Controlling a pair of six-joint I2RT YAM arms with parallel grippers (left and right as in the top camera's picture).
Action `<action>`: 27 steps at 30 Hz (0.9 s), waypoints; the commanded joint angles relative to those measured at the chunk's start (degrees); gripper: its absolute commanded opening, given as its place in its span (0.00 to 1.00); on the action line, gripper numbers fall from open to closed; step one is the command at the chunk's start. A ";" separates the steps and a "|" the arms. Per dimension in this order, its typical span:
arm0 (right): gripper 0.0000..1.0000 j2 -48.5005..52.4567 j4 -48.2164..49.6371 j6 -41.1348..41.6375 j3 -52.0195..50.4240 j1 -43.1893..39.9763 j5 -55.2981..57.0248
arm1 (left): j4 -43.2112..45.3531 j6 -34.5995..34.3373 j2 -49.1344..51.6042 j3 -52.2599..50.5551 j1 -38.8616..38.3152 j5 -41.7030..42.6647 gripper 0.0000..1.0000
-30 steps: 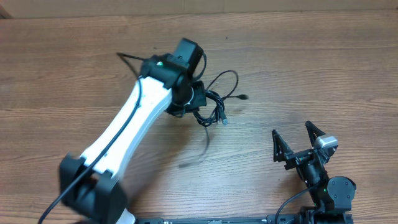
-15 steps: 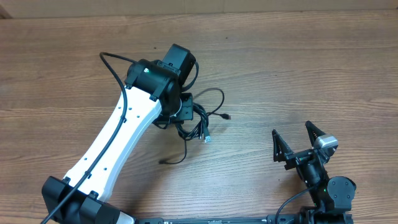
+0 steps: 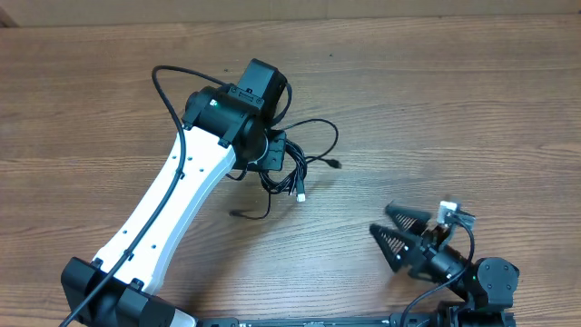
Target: Untangle cables
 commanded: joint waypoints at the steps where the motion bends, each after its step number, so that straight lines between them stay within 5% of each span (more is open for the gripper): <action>1: 1.00 -0.46 0.24 16.70 -0.59 0.24 -13.38 | 0.74 9.70 -0.24 0.83 -0.44 5.62 0.04; 5: 1.00 -0.46 0.35 16.85 -0.59 0.24 -10.49 | 1.03 15.67 -0.24 0.59 -0.44 13.25 0.04; 11: 0.79 -0.46 0.26 20.92 -0.59 0.24 -5.42 | 6.01 20.52 -0.24 -2.49 -0.50 23.47 0.04; 17: 0.68 -0.46 0.22 30.42 -0.59 0.24 -5.70 | 15.47 9.84 -0.24 -10.25 -0.55 25.24 0.04; 23: 0.69 -0.46 0.20 30.32 -0.59 0.24 -5.38 | 23.34 9.01 -0.24 -15.28 -1.33 39.60 0.04; 27: 0.68 -0.46 0.02 30.32 -0.59 0.24 -4.57 | 26.45 7.13 -0.24 -15.91 -3.93 40.92 0.04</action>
